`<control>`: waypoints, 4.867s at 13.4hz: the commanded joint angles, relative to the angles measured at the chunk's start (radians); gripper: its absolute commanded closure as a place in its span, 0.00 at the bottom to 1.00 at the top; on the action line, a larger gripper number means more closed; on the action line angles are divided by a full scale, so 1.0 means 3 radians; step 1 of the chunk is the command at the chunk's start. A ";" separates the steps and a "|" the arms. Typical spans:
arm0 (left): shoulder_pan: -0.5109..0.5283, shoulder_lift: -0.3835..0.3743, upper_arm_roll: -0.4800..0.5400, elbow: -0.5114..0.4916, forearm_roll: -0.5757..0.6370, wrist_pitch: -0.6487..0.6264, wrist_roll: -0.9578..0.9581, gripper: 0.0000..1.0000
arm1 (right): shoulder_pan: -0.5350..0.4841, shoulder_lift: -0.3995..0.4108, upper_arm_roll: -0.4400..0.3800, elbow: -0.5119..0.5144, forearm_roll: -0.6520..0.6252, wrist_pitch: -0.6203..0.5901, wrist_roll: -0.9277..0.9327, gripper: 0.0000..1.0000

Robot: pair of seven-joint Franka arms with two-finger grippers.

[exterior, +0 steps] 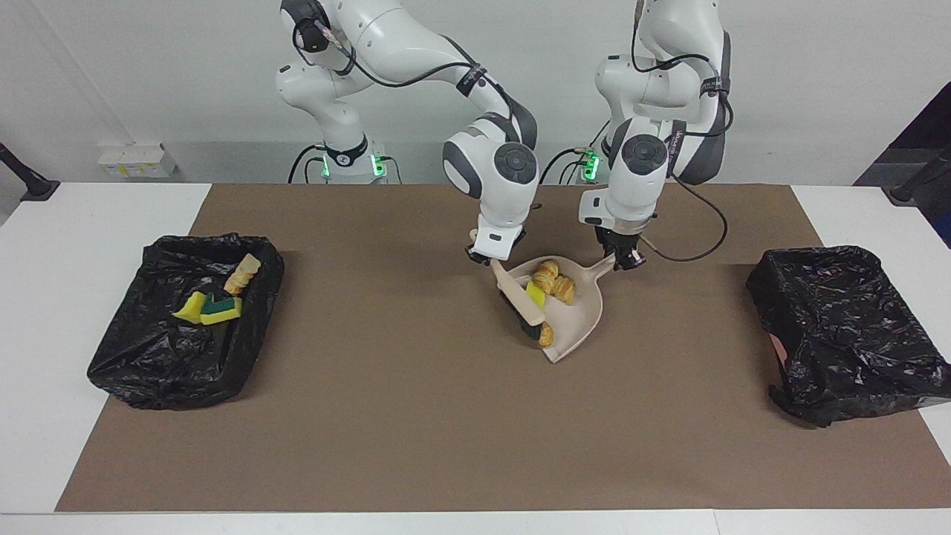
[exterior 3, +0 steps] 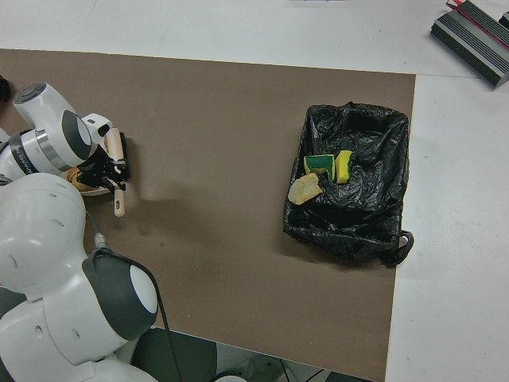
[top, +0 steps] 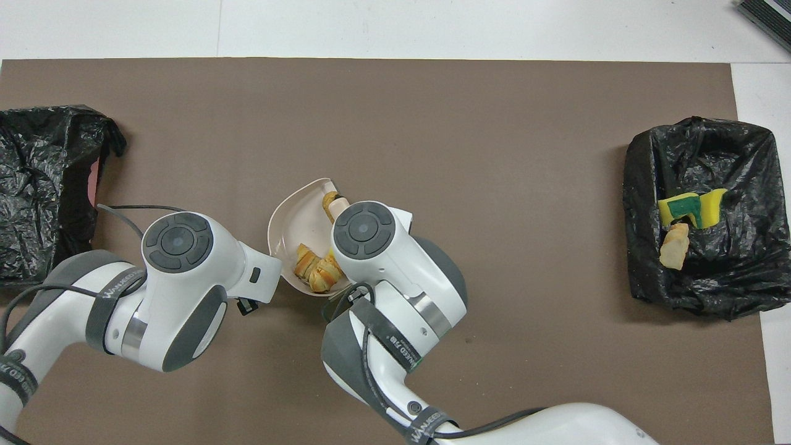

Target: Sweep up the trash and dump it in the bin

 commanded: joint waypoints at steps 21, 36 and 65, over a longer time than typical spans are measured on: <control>0.0936 -0.0325 0.0060 0.0803 -0.0424 -0.0895 -0.0071 1.00 | 0.0340 -0.0999 0.0017 -0.0911 0.0591 -0.0217 0.1755 1.00; 0.2875 0.0425 0.0075 0.1954 -0.0094 -0.0998 0.0859 1.00 | 0.0709 -0.0646 0.0017 -0.1029 0.0703 0.0311 0.2232 0.00; 0.1884 0.1260 0.0055 0.3151 0.3467 -0.1080 0.2225 1.00 | -0.1183 -0.1347 -0.1323 0.0586 0.0089 -0.1468 -0.0760 0.00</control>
